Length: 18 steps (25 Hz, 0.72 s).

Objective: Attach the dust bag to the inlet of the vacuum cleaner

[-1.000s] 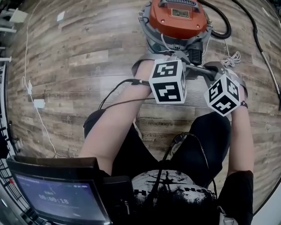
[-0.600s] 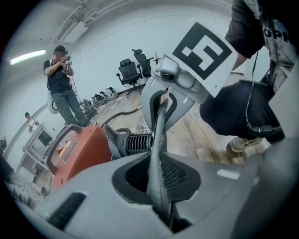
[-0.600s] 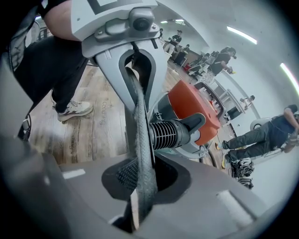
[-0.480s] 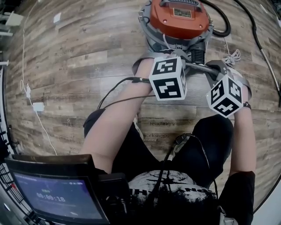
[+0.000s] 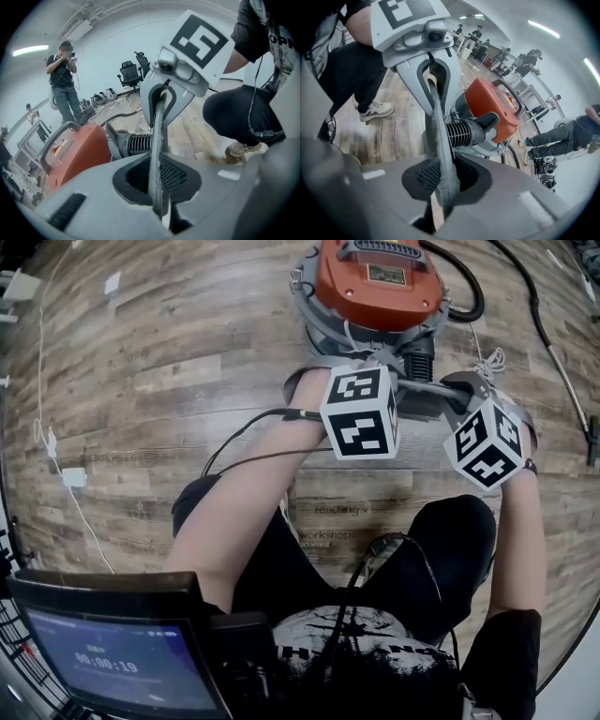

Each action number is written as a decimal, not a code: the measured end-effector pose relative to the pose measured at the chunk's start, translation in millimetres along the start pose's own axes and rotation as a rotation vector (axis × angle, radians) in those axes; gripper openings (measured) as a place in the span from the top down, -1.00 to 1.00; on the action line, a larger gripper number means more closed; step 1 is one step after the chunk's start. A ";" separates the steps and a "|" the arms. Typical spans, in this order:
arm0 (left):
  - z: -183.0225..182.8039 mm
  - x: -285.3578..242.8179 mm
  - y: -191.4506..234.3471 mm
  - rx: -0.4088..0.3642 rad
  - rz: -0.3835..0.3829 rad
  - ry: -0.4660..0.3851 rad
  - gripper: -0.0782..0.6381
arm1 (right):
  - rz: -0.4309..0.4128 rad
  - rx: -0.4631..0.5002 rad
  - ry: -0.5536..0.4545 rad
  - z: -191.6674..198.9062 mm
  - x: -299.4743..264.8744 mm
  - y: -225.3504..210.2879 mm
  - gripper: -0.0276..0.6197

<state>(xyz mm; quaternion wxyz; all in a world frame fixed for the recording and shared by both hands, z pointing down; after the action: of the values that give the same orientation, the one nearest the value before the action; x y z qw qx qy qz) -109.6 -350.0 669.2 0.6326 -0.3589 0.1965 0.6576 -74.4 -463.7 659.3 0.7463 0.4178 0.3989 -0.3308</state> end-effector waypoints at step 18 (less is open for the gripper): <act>-6.0 1.4 2.2 0.025 0.009 -0.035 0.68 | 0.014 -0.011 -0.032 0.7 10.2 1.9 0.75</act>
<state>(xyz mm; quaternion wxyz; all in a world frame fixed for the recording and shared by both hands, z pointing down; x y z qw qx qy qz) -110.4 -353.6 663.8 0.6376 -0.3384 0.1952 0.6640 -67.9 -465.2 651.4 0.7571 0.4111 0.3857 -0.3301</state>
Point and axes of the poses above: the fingertips, and each gripper's own axes: x backward along the fingers, y to its left, z out of its underside, the point moved 9 cm from there along x, backward along the fingers, and after that the axes turned 3 degrees about -y, right-handed, at the moved point
